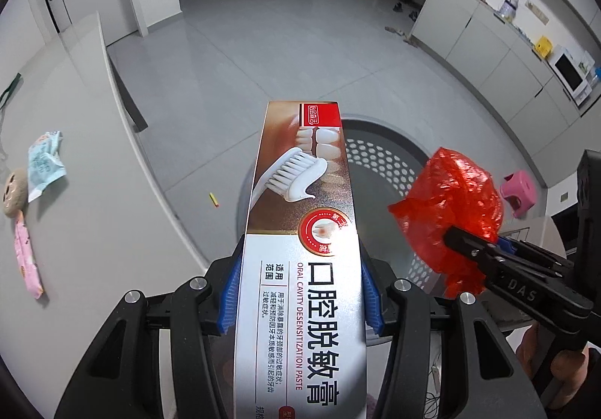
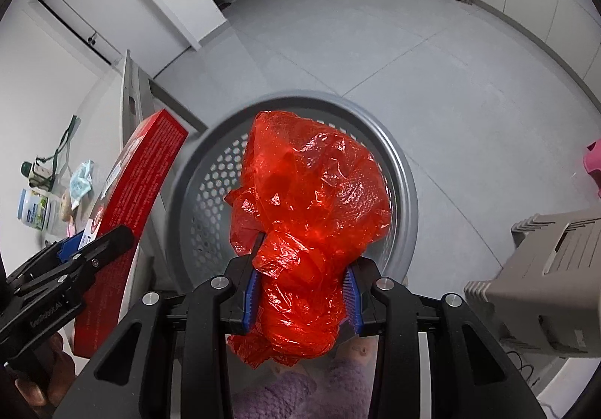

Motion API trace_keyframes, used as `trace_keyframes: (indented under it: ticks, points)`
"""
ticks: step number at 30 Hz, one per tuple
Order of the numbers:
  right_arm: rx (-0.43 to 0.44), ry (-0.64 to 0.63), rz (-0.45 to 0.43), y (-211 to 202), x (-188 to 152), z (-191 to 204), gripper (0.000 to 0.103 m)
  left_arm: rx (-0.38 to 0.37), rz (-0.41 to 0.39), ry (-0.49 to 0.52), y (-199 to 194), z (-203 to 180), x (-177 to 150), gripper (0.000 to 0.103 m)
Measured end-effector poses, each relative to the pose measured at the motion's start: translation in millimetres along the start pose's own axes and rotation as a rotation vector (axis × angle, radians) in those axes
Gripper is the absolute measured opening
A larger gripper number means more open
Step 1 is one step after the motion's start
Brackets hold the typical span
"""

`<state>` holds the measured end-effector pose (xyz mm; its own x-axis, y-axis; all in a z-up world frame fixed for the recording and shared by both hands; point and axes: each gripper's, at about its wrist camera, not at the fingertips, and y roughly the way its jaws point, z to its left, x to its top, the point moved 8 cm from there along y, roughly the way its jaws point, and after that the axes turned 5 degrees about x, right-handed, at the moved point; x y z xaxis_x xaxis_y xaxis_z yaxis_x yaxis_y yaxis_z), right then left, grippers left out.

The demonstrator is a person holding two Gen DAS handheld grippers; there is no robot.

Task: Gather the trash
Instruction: 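Carry the box and bag over the wastebasket and open both grippers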

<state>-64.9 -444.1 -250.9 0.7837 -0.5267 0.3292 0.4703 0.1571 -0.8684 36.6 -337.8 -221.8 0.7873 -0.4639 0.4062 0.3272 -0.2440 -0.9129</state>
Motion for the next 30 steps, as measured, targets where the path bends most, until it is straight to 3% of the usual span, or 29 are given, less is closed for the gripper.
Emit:
trace_keyframes:
  ticks: [11,14,15,17,30]
  points:
    - [0.022,-0.033,0.031,13.6,5.0,-6.7,0.038,0.02,0.039,0.007,13.5,-16.3,-6.8,0.051]
    - [0.022,-0.039,0.028,13.2,5.0,-7.4,0.049,0.03,0.042,0.002,14.2,-16.3,-1.3,0.052]
    - [0.022,-0.04,0.024,12.2,5.3,-7.7,0.056,0.031,0.041,-0.002,13.6,-16.1,-0.8,0.057]
    - [0.024,-0.039,0.013,9.3,5.7,-8.4,0.06,0.036,0.036,-0.006,11.5,-17.1,0.5,0.062]
    - [0.023,-0.039,0.023,5.0,-0.5,-14.1,0.06,0.039,0.033,-0.019,4.8,-14.9,-8.3,0.062]
